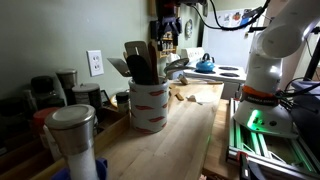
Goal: Pick up the black cooking spoon and out it in the utensil holding bucket
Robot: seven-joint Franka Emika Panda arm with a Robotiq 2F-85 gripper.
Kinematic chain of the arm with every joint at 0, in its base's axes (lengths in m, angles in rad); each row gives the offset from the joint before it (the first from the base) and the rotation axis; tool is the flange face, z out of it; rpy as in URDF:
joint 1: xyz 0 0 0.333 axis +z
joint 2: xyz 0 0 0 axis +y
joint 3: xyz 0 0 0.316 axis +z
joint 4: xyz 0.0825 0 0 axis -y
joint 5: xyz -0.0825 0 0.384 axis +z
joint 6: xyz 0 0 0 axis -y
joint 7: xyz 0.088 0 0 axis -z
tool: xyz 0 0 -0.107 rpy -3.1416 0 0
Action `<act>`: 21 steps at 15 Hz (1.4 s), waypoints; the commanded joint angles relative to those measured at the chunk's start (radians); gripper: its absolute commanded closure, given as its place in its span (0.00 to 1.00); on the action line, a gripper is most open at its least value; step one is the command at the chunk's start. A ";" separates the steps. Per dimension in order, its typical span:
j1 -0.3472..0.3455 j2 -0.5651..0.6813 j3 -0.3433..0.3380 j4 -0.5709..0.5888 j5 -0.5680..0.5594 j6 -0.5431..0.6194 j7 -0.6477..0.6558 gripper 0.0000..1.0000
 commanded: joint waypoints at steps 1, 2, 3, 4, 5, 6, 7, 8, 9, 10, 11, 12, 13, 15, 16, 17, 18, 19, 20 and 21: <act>0.039 0.045 -0.064 0.027 0.013 -0.012 0.005 0.00; 0.015 0.077 -0.096 0.040 0.024 0.029 0.014 0.00; 0.003 0.113 -0.131 0.057 0.043 0.032 0.008 0.00; -0.004 0.147 -0.163 0.075 0.052 0.031 -0.009 0.00; -0.019 0.187 -0.194 0.093 0.057 0.046 -0.009 0.00; -0.028 0.225 -0.223 0.116 0.069 0.055 -0.002 0.00; -0.029 0.266 -0.262 0.130 0.101 0.084 -0.029 0.00; -0.037 0.311 -0.287 0.147 0.123 0.112 -0.019 0.00; -0.042 0.350 -0.318 0.149 0.158 0.161 -0.028 0.00; -0.048 0.391 -0.340 0.158 0.186 0.196 -0.015 0.00; -0.050 0.430 -0.367 0.155 0.231 0.255 -0.033 0.00; -0.057 0.466 -0.387 0.148 0.257 0.327 -0.024 0.00; -0.064 0.499 -0.406 0.138 0.279 0.405 -0.021 0.00; -0.070 0.559 -0.445 0.129 0.382 0.477 -0.050 0.00; -0.072 0.587 -0.457 0.125 0.416 0.505 -0.059 0.00; -0.075 0.615 -0.467 0.125 0.454 0.535 -0.071 0.00; -0.077 0.639 -0.474 0.125 0.487 0.558 -0.090 0.00; -0.080 0.660 -0.477 0.124 0.523 0.574 -0.103 0.00; -0.082 0.676 -0.478 0.123 0.555 0.587 -0.119 0.00; -0.083 0.692 -0.480 0.121 0.573 0.596 -0.126 0.00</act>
